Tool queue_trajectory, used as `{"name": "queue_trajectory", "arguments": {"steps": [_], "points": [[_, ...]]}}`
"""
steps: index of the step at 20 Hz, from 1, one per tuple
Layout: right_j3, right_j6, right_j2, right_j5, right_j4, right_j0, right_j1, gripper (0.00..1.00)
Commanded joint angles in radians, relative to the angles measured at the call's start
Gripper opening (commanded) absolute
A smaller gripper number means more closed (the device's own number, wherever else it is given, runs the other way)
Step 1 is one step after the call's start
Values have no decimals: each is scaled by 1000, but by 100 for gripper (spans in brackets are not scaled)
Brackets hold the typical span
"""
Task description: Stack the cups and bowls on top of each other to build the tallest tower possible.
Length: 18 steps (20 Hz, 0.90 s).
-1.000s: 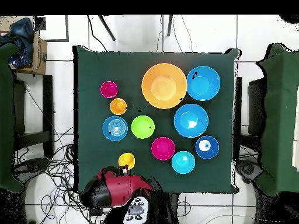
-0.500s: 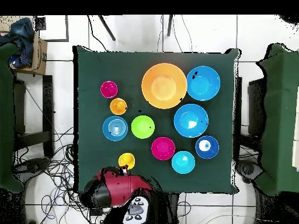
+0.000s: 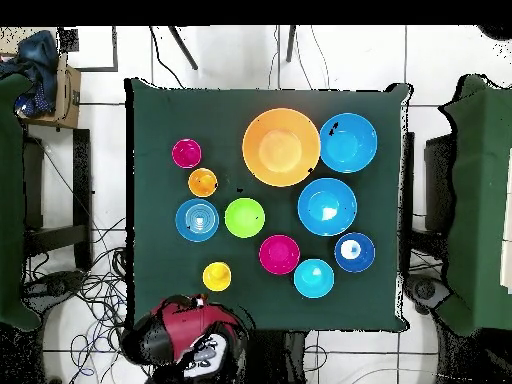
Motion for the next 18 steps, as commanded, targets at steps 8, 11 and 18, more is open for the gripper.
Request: {"name": "queue_trajectory", "arguments": {"steps": [8,11,18], "points": [[-172,205,7,-152,40,113,294,100],[-183,199,10,-197,10,104,331,100],[-199,185,1,-209,10,100,358,100]]}}
